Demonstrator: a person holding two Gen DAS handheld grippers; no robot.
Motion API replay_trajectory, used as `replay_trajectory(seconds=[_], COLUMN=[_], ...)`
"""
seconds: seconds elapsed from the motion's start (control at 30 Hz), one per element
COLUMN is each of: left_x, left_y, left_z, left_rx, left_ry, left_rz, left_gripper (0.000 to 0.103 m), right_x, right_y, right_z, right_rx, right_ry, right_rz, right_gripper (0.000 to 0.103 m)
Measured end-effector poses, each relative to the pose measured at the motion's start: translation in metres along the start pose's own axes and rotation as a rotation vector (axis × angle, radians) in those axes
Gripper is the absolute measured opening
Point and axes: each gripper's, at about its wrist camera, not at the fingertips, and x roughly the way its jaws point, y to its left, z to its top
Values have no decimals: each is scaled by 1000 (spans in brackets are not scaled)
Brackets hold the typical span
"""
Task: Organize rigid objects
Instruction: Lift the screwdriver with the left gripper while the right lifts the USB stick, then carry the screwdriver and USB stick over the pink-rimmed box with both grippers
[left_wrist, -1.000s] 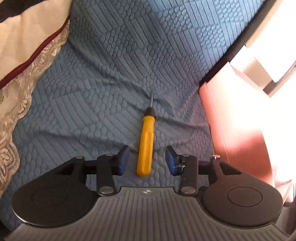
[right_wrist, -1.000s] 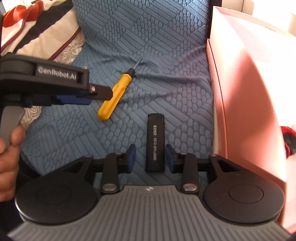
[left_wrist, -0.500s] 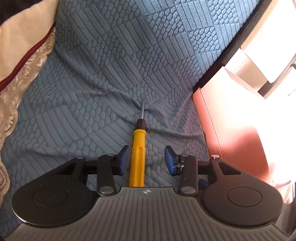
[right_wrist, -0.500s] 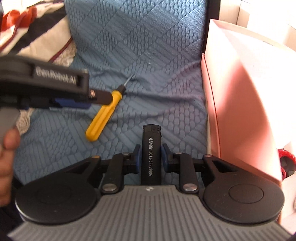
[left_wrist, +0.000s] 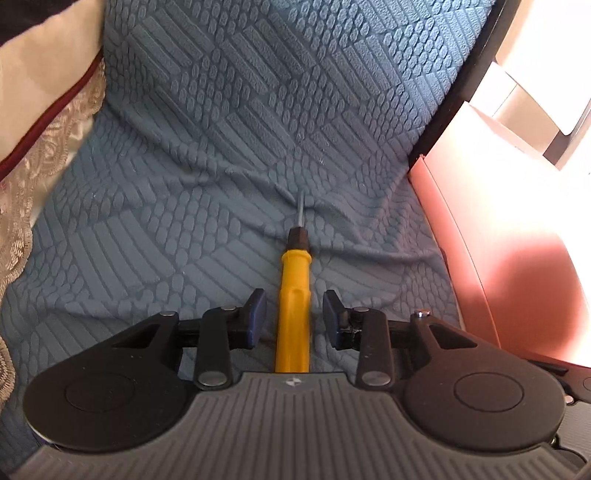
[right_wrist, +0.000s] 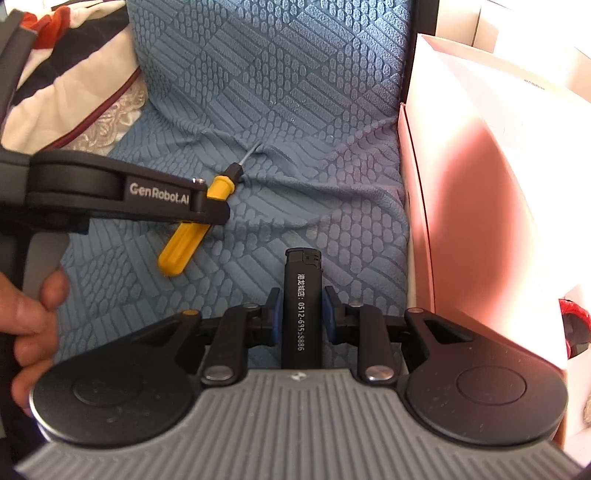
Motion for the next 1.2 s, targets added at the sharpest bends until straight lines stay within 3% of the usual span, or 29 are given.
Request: replay_trajectory(seconds=[0.27,0.33,0.73,1.2], left_x=[3,3,-33,-83], left_y=[-3,-6,4,6], left_z=[0,-1,-12,-23], left_rx=[7,25,-112,-154], left_ry=[-30,-24,-22,-80], left_rz=[27,35,-14,-81], left_gripper=[31,22,21,21], right_x=[2,2,-12,-48], right_y=[0,0,0,-3], right_z=[0,0,3,5], right_rx=[-5,-6,5,68], right_ry=[7,6,-45,-92], right_rz=[-1,-1,-7,33], right_gripper=[26,26,26,26])
